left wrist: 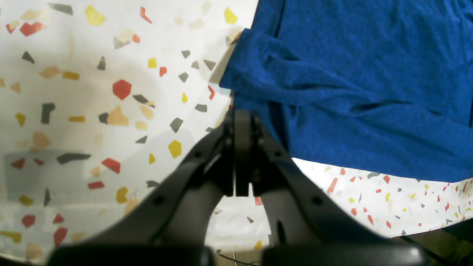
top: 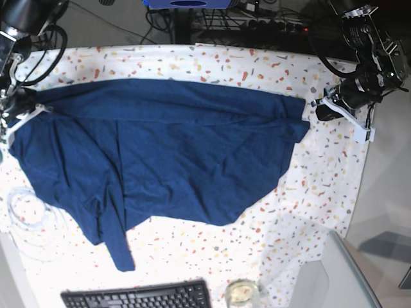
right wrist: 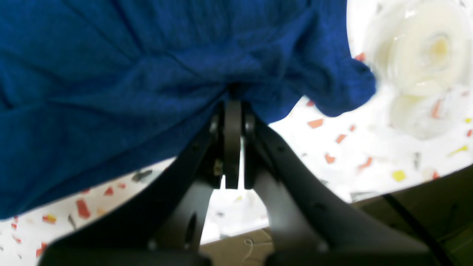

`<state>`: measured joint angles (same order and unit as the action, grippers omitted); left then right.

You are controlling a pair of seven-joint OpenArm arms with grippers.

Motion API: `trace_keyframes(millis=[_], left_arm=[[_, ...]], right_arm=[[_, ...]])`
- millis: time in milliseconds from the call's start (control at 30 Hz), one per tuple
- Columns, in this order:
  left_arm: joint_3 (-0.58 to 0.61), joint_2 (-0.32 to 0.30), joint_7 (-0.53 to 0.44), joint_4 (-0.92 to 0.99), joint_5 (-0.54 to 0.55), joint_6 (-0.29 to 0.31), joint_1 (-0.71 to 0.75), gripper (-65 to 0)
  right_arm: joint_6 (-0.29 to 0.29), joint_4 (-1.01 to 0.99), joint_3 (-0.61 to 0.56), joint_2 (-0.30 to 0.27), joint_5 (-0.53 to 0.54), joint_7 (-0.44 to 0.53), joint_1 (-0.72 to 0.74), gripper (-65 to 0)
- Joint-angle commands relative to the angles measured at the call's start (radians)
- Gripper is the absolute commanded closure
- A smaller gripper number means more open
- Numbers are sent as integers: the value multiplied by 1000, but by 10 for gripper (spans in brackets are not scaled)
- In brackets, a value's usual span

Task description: Layout the t-shirt on the table in an organized manner, then fold the t-shirt properly

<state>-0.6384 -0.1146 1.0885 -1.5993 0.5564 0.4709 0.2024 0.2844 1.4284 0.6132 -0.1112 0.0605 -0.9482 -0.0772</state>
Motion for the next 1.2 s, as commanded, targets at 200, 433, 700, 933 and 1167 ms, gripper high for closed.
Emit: trace_keyframes(millis=[200, 433, 700, 933, 1167], left_arm=[[-5, -33, -21, -20, 17, 5, 27, 0], [-1, -58, -106, -20, 15, 5, 76, 0], [-5, -90, -112, -13, 12, 136, 121, 0], [4, -153, -319, 49, 11, 227, 242, 0], [127, -199, -568, 101, -20, 227, 349, 0]], right_arm=[[-1, -134, 6, -92, -1, 70, 92, -2], [-1, -344, 6, -166, -1, 91, 178, -2], [-1, -372, 4, -170, -1, 140, 185, -2], [-1, -324, 9, -170, -1, 189, 176, 0], [-1, 76, 12, -91, 2, 200, -5, 0]])
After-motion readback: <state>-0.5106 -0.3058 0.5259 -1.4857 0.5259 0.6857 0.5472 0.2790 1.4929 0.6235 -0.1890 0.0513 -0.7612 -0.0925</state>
